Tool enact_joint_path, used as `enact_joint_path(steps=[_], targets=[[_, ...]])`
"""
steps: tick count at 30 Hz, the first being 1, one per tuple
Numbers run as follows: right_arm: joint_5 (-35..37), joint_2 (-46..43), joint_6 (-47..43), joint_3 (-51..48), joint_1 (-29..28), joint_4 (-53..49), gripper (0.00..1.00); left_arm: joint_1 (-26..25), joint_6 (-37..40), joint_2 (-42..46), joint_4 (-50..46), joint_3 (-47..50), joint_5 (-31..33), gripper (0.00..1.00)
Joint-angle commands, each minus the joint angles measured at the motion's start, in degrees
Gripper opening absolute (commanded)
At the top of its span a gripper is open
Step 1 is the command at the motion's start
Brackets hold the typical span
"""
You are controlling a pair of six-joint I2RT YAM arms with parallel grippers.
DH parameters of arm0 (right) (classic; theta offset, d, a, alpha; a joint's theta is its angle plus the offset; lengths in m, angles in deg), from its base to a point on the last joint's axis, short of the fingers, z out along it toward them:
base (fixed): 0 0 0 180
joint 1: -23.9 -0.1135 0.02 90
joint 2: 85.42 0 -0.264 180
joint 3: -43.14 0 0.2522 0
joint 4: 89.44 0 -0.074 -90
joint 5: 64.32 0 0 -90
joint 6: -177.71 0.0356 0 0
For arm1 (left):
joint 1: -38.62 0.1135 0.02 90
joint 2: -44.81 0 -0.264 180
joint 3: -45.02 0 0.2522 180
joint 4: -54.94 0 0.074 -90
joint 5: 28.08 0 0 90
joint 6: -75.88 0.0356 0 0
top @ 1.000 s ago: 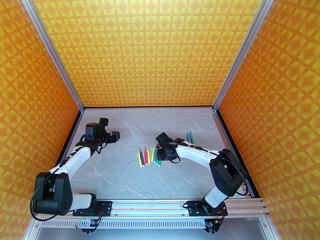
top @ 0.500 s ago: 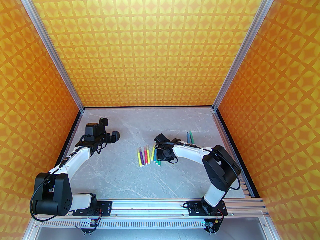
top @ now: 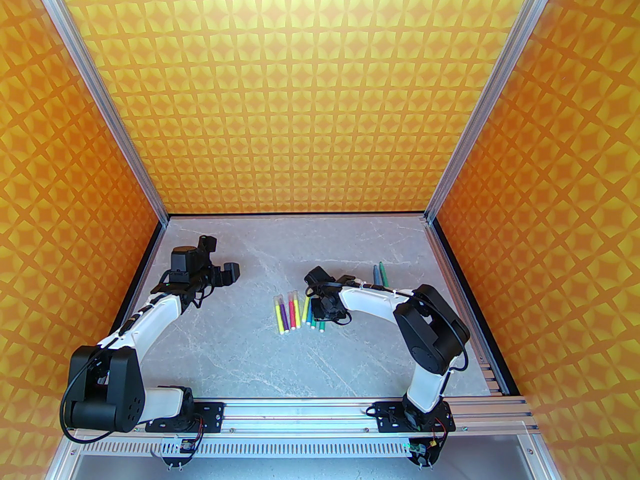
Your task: Open the pen caps
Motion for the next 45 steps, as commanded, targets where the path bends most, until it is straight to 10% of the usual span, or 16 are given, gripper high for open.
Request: enact_joint_path(steps=[1,29,45], targets=[[4.0,2.8,-2.6,2.1,0.0,-3.5,0.25,-0.3,0.5,1.9,0.1,0.8,-0.8,0.89],[7.1,12.1,-6.0,7.7,2.9,-6.9,0.20,-0.4,0.6,3.4,0.0,1.1,-0.9,0.89],[10.9,1.7,-9.4,7.9,3.6,-11.7,0.03,-0.9,-2.1,0.8,1.4,-0.4,-6.7,0.88]])
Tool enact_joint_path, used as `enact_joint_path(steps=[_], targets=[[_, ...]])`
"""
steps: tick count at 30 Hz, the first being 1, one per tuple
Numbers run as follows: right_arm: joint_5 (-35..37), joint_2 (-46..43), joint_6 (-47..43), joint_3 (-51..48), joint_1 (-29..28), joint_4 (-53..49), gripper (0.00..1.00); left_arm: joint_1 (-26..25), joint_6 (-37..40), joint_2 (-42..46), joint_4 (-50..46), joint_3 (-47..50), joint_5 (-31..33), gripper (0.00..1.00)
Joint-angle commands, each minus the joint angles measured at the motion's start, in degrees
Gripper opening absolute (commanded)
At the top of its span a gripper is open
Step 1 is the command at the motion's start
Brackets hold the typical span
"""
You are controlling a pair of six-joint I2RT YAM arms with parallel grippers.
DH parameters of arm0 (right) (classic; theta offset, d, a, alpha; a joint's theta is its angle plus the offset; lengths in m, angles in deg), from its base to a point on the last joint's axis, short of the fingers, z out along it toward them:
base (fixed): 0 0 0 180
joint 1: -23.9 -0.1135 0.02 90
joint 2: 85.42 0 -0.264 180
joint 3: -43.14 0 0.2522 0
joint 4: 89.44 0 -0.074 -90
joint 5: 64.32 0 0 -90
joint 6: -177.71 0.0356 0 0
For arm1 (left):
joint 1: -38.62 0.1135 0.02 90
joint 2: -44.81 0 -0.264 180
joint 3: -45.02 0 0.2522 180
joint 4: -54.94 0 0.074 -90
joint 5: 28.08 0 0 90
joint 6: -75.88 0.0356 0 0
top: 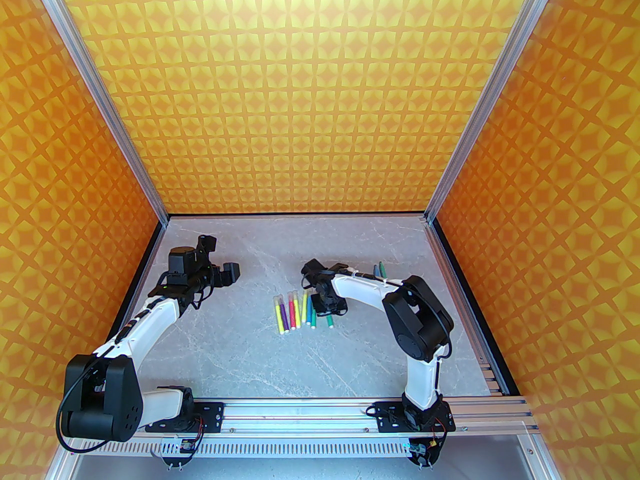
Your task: Open the pen caps
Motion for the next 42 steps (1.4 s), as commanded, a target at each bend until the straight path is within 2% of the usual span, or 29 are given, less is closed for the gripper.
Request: enact_joint_path(steps=[1,5,13,22,32,36,42], targets=[[4.2,-4.3,-2.5,-0.7,0.5,-1.1,0.02,-1.0,-1.8,-1.4,1.3,-1.0,-4.1,0.88],[-1.2,-9.1,-5.3,-4.2,0.8,4.6,0.00,-1.9,-3.1,-3.1,1.4,-2.3,-8.5,0.87],[-16.7,-17.5,-10.0,-10.4,1.2,17.3,0.00,-5.3,-8.3,-6.5,6.2,-4.1,-16.5,0.84],[-26.1,-25.1,-12.6,-16.8,1.1,31.5,0.00,-9.8,-14.5,-10.2,11.7,-6.9,-25.5,0.80],[-31.7,-26.8,-14.5,-18.2,0.1,37.1,0.00,-16.6,-20.9,-15.2,21.9,-8.9,-31.9,0.76],[-32.3,-27.1,-14.1,-18.1,-0.5,38.7,0.00,-17.8,-23.2,-16.6,25.6,-9.1,-34.0,0.71],[-32.9,-26.6,-13.7,-17.6,-0.8,40.5,0.00,-18.2,-23.3,-17.4,25.8,-9.3,-34.5,0.69]])
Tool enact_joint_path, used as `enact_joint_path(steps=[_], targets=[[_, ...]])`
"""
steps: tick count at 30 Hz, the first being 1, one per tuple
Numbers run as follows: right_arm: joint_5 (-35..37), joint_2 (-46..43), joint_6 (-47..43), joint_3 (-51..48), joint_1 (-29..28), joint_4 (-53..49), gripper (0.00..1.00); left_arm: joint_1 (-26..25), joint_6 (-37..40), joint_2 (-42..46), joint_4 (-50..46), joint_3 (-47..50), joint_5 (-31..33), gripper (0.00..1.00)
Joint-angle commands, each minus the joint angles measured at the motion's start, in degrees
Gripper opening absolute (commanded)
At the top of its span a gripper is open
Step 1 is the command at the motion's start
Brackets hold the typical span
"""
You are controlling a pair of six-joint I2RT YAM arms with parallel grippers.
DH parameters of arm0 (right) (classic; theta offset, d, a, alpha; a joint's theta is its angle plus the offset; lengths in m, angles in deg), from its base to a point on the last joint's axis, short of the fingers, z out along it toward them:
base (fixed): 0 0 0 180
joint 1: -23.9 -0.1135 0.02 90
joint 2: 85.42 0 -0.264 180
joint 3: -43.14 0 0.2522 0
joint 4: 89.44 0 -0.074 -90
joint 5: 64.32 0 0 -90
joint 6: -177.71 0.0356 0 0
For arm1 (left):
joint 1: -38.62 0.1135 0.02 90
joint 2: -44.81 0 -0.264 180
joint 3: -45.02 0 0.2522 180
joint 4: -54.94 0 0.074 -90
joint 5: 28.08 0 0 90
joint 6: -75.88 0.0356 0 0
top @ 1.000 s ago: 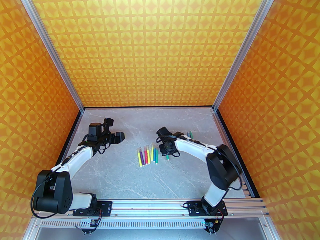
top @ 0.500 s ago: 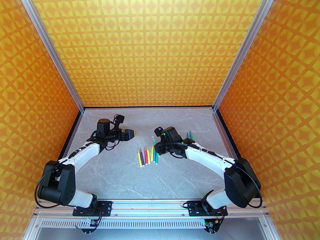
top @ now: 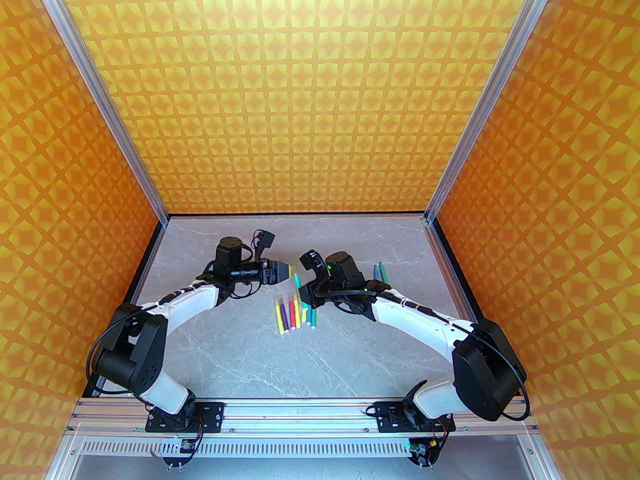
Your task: Open the pen caps
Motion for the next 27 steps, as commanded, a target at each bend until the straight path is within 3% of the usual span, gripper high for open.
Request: enact_joint_path(steps=[1,11,19,27], targets=[[-2.0,-0.7,-0.1,0.1,-0.3,3.2,0.00,-0.2,-1.3,-0.8,2.3,-1.7,-2.1,0.67],[-2.7,0.2,-0.3,1.3,-0.9,3.9,0.00,-0.6,-1.7,-1.1,2.2,-2.4,-3.1,0.55],[-1.7,0.4,-0.4,1.2,-1.1,3.5,0.00,-0.8,-1.8,-2.4,2.5,-3.0,-4.5,0.33],[-0.9,0.1,-0.3,1.1,-1.1,3.8,0.00,-1.0,-2.2,-3.3,2.9,-3.8,-5.8,0.24]])
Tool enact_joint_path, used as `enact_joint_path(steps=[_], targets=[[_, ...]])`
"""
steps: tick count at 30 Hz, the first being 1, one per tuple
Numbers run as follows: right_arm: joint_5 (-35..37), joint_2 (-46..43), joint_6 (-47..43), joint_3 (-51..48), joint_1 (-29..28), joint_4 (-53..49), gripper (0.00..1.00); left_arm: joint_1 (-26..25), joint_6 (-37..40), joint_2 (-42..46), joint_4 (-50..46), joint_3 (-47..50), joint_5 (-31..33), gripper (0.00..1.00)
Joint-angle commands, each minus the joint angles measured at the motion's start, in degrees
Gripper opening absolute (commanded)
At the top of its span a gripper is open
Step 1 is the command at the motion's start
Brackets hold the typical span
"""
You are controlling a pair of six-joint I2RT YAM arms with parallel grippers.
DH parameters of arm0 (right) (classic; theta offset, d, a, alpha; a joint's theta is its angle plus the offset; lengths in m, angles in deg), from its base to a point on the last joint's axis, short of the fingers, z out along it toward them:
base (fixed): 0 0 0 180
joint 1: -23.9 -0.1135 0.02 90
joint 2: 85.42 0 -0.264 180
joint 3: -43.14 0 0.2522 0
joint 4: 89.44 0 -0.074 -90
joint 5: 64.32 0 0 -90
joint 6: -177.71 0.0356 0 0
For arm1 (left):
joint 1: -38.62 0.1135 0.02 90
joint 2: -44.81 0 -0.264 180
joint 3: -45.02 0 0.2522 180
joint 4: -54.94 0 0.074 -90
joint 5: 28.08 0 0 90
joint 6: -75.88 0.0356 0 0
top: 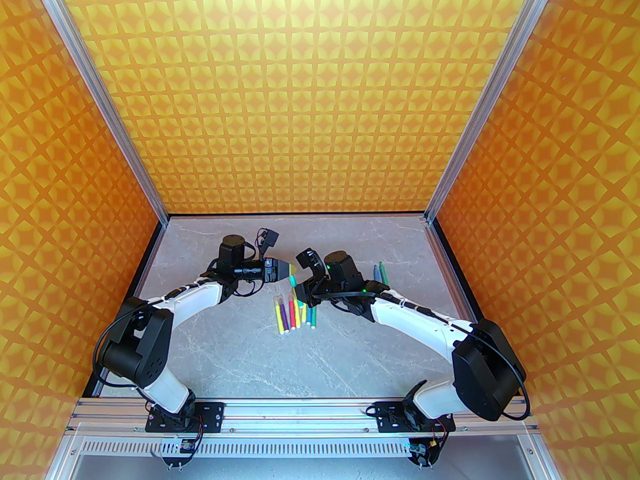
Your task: Open the pen caps
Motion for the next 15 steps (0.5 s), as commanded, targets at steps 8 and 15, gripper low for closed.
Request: enact_joint_path(steps=[8,15], targets=[[0.8,0.5,-0.7,0.6,-0.3,1.1,0.11,-0.4,-1.0,-0.8,1.9,-2.5,-2.2,0.13],[-0.5,1.5,-0.7,0.4,-0.3,3.0,0.35,-0.5,-2.4,-0.4,3.0,-3.0,-2.4,0.07]])
